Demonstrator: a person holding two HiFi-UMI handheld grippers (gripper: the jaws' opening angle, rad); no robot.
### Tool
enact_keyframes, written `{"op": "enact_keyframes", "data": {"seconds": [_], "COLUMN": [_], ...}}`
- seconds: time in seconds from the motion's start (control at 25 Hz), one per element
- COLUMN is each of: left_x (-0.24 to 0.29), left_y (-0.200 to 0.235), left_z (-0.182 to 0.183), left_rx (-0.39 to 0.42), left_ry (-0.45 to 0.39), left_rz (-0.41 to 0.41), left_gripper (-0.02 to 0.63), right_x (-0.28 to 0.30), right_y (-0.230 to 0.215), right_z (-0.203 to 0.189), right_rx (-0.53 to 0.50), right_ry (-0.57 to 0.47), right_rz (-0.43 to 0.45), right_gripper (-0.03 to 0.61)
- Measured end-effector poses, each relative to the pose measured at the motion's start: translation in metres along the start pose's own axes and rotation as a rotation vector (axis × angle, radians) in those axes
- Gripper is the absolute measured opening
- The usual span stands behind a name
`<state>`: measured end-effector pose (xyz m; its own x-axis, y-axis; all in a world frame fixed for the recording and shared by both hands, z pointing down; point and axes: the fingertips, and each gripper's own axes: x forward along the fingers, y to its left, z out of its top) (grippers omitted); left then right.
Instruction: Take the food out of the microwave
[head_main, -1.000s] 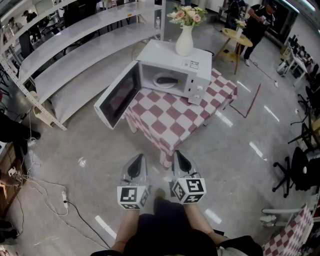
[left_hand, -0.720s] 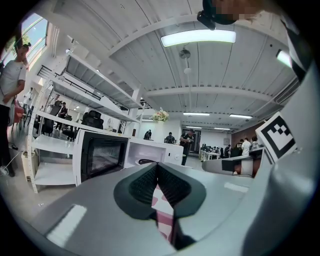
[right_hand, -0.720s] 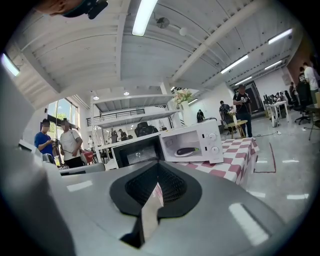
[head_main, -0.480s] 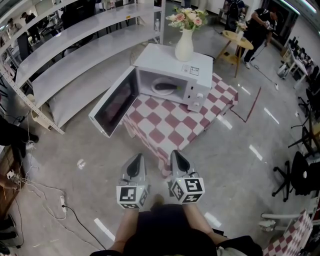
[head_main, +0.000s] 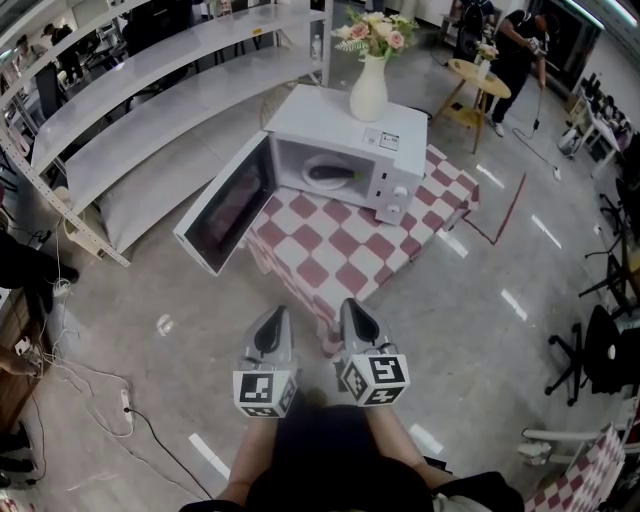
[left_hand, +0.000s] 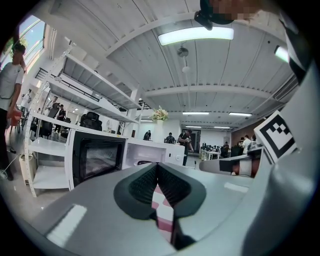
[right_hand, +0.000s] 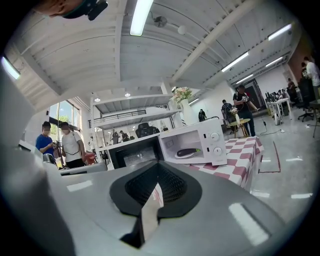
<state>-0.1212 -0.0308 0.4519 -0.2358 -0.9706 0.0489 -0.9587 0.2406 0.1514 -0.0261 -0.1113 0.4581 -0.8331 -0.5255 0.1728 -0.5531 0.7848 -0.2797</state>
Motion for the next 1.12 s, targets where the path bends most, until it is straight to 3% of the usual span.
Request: {"op": "enact_keyframes", "data": {"seconds": [0.64, 1.12], "left_x": [0.001, 0.042], "left_y": [-0.005, 0.007], "left_z": [-0.001, 0.0], "left_rx": [-0.013, -0.029], "left_ry": [0.01, 0.026], "left_rz": [-0.013, -0.084], "left_gripper": [0.008, 0.008], "right_x": [-0.002, 0.027], "right_y": [0.001, -0.011], "right_z": [0.0, 0.008], "right_rx": [0.002, 0.002], "right_ry": [0.004, 0.0], "right_rz": [-0.007, -0.068], "right_gripper": [0.0, 0.0]}}
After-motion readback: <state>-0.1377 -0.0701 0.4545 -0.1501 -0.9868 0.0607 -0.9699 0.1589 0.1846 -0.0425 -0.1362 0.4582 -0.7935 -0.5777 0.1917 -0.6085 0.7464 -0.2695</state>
